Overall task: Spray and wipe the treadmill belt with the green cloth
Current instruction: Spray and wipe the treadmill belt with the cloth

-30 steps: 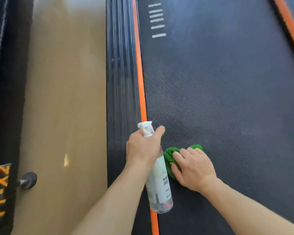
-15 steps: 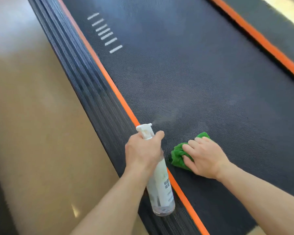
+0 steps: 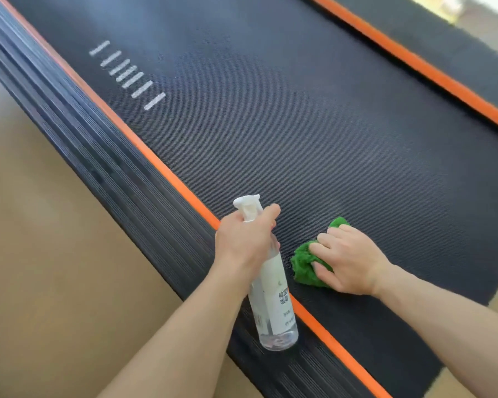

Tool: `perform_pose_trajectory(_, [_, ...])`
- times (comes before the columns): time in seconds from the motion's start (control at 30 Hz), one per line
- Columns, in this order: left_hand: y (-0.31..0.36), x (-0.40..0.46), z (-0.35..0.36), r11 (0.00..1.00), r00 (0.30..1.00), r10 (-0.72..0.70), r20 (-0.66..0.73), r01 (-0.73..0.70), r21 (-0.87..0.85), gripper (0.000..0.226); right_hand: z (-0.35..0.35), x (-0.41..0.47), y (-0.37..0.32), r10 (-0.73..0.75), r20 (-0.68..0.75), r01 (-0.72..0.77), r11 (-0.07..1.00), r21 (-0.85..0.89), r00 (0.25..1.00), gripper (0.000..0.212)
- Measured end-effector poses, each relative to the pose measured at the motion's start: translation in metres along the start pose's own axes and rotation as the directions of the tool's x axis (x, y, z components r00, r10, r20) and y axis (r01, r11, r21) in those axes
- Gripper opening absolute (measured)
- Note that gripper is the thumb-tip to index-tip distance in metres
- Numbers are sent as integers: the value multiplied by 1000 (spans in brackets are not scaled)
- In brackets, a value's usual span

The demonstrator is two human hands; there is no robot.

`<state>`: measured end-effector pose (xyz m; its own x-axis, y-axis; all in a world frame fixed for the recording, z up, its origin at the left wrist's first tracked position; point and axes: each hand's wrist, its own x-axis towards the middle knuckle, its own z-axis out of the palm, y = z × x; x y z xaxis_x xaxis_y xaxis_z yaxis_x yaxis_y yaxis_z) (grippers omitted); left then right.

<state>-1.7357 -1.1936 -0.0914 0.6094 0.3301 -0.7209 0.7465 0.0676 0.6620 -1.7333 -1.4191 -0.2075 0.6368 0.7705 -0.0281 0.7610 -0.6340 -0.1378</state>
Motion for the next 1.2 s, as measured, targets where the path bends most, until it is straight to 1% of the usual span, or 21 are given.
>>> perform_pose_trajectory(0.1, [4, 15, -14, 998, 999, -6, 42, 9, -61, 26, 4, 1, -11, 134, -52, -135, 991, -10, 990, 26])
perform_pose_trajectory(0.17, [9, 21, -26, 996, 995, 3, 95, 5, -84, 22, 10, 1, -19, 257, -91, -259, 966, -17, 962, 28])
perform_pose_trajectory(0.23, [10, 27, -41, 998, 990, 49, 134, -41, -56, 17, 13, 1, -23, 299, -101, -303, 953, -22, 949, 30])
perform_pose_trajectory(0.3, [6, 40, -55, 993, 980, 120, 159, -116, -35, 24, 13, 6, -19, 327, -120, -332, 943, -16, 937, 30])
perform_pose_trajectory(0.33, [2, 47, -61, 990, 974, 142, 175, -137, -39, 29, 12, 13, -13, 385, -141, -390, 921, -5, 912, 30])
perform_pose_trajectory(0.37, [0, 54, -65, 989, 969, 148, 199, -140, -52, 33, 8, 27, -3, 483, -170, -489, 872, 8, 859, 31])
perform_pose_trajectory(0.43, [-9, 67, -71, 985, 955, 167, 243, -151, -82, 37, 2, 67, 21, 703, -219, -717, 696, 18, 677, 33])
perform_pose_trajectory(0.47, [-13, 74, -72, 983, 948, 178, 262, -157, -99, 38, 0, 90, 33, 769, -212, -785, 619, 11, 603, 33])
perform_pose_trajectory(0.5, [-17, 80, -73, 980, 940, 187, 286, -160, -115, 38, 0, 111, 42, 797, -217, -815, 579, 12, 564, 33])
perform_pose_trajectory(0.6, [-24, 93, -71, 967, 907, 248, 341, -211, -143, 36, 7, 153, 56, 805, -284, -831, 555, 51, 520, 31])
perform_pose_trajectory(0.67, [-31, 93, -73, 953, 892, 292, 345, -242, -180, 34, 9, 155, 49, 787, -294, -811, 581, 60, 542, 31])
perform_pose_trajectory(0.73, [-35, 89, -74, 945, 881, 314, 354, -253, -209, 32, 12, 139, 29, 726, -276, -746, 665, 43, 631, 31])
perform_pose_trajectory(0.8, [-37, 87, -74, 940, 877, 331, 348, -272, -207, 30, 17, 115, -14, 609, -296, -630, 776, 29, 736, 31])
perform_pose_trajectory(0.87, [-37, 83, -73, 934, 884, 345, 316, -288, -214, 31, 18, 81, -66, 486, -235, -492, 870, 36, 842, 29])
perform_pose_trajectory(0.93, [-36, 81, -72, 938, 890, 335, 310, -283, -202, 35, 20, 52, -93, 409, -165, -403, 912, 71, 897, 28])
perform_pose_trajectory(0.97, [-37, 80, -73, 939, 892, 331, 309, -276, -207, 35, 18, 44, -94, 379, -137, -371, 925, 79, 915, 28])
perform_pose_trajectory(1.0, [-39, 80, -73, 938, 892, 330, 309, -272, -216, 35, 19, 43, -89, 342, -131, -337, 940, 57, 931, 29])
perform_pose_trajectory(1.07, [-42, 80, -74, 932, 886, 342, 314, -277, -233, 36, 19, 60, -71, 267, -178, -275, 961, -19, 947, 30])
perform_pose_trajectory(1.1, [-43, 81, -74, 928, 884, 349, 310, -281, -243, 37, 20, 78, -61, 273, -214, -288, 957, -42, 938, 32])
perform_pose_trajectory(1.13, [-43, 81, -74, 924, 883, 357, 304, -287, -251, 38, 19, 100, -52, 321, -245, -342, 939, -47, 915, 34])
perform_pose_trajectory(1.2, [-44, 81, -73, 921, 883, 370, 290, -306, -241, 38, 14, 148, -38, 466, -284, -492, 870, -24, 838, 35])
